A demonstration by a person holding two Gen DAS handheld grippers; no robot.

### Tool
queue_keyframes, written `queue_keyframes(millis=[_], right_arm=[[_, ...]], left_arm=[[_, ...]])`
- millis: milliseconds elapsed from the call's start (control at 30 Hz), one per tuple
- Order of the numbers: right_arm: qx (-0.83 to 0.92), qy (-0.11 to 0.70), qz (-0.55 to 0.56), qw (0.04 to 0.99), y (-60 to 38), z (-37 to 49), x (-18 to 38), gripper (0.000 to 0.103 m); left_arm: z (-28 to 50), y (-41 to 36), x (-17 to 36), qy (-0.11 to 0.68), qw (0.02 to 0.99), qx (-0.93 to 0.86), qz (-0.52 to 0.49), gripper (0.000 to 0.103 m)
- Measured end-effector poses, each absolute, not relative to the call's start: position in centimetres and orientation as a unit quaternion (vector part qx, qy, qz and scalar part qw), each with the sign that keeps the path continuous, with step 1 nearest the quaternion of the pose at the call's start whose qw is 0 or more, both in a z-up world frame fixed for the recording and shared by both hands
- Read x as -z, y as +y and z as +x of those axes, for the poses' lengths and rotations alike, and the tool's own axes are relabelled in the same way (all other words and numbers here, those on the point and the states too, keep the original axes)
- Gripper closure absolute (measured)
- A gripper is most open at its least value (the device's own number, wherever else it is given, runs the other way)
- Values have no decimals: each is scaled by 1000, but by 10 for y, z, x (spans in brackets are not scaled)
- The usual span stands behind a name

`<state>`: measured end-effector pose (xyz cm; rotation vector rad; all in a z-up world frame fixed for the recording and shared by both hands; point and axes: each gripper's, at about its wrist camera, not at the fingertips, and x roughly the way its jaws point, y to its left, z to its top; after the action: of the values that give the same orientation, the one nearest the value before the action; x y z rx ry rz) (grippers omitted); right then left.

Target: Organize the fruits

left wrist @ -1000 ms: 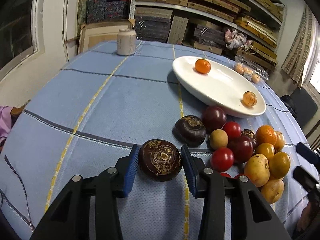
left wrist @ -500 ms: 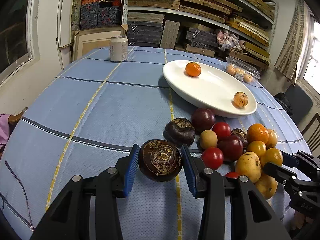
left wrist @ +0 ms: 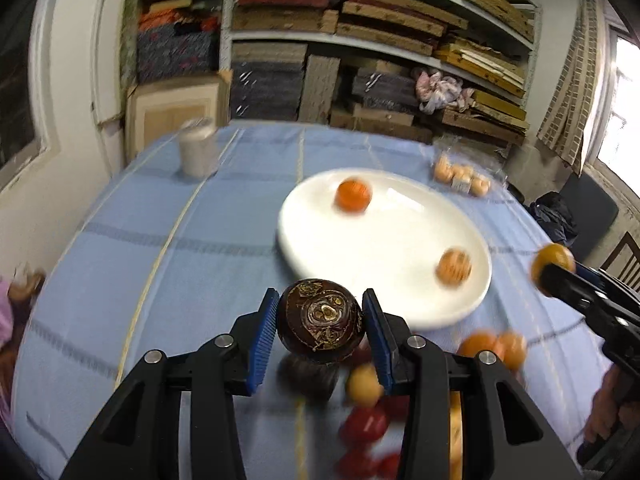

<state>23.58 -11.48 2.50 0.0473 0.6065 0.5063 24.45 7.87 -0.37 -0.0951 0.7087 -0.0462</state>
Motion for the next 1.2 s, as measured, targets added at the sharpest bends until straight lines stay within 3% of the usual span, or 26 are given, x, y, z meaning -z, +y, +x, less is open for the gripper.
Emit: queue_keyframes(millis=[333, 433, 533, 600, 667, 733, 900, 1000, 1200], right_arm=[[-214, 387, 24, 897, -97, 343, 24, 65], [-211, 386, 19, 898, -97, 344, 29, 64], [-207, 335, 38, 918, -112, 323, 4, 64], [-214, 284, 54, 933, -126, 298, -28, 59], [-216, 234, 59, 946, -139, 265, -51, 34], [-212, 203, 68, 954, -152, 233, -53, 26], [-196, 235, 88, 948, -170, 194, -9, 26], [-200, 261, 111, 938, -179, 184, 6, 26], [-209, 259, 109, 937, -180, 172, 13, 26]], left_arm=[[328, 53, 49, 396, 917, 22, -39, 60], [332, 54, 58, 404, 914, 24, -35, 60], [331, 56, 57, 404, 914, 30, -36, 60], [321, 63, 50, 398, 916, 33, -50, 60], [308, 71, 38, 382, 922, 29, -59, 60], [294, 79, 29, 369, 927, 24, -70, 60], [243, 98, 34, 352, 930, 26, -103, 59], [221, 103, 33, 322, 938, 29, -125, 49], [199, 86, 23, 290, 953, 41, -80, 55]])
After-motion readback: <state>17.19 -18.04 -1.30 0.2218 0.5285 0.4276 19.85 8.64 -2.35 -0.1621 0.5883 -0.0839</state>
